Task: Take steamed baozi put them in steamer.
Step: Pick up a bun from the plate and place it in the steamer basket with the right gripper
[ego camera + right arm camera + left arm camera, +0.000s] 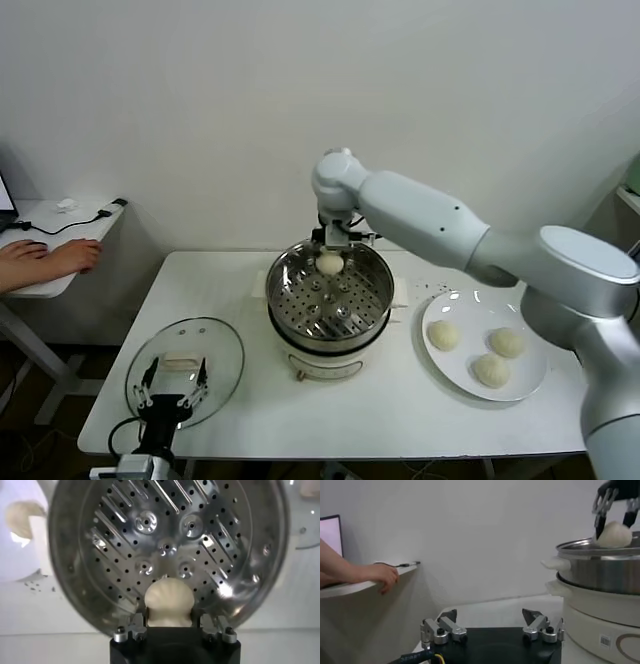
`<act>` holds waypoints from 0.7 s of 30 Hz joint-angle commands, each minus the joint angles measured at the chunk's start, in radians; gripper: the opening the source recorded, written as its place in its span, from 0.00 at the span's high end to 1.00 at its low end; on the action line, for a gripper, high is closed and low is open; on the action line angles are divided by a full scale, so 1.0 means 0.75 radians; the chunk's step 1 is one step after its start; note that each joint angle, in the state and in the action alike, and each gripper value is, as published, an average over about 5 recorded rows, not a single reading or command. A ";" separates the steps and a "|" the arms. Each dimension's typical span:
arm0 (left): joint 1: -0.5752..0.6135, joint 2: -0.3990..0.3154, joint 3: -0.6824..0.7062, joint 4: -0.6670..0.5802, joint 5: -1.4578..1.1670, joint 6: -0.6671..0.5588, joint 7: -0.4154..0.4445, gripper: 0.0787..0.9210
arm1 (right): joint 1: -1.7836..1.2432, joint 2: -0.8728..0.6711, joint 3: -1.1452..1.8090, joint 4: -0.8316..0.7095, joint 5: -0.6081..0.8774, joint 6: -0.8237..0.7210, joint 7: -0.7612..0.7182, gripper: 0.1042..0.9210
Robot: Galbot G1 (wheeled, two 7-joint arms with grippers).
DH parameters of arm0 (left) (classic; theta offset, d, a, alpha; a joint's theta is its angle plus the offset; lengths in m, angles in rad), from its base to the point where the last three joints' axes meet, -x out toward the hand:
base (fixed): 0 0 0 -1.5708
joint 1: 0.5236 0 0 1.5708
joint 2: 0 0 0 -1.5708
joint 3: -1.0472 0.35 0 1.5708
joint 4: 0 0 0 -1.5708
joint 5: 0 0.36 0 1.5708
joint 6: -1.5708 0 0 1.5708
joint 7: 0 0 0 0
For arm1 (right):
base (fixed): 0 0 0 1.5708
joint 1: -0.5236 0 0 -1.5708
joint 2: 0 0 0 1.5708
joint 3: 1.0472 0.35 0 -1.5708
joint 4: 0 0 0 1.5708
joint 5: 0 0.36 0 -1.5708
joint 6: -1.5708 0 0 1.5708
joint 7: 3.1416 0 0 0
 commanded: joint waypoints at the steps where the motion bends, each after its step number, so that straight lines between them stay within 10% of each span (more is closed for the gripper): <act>1: -0.002 -0.008 0.007 0.003 0.001 0.006 -0.001 0.12 | -0.119 0.058 0.064 -0.108 -0.197 0.062 0.044 0.42; 21: 0.006 -0.005 0.009 -0.017 0.002 0.012 -0.004 0.12 | 0.076 -0.061 0.036 0.027 0.107 0.025 -0.051 0.12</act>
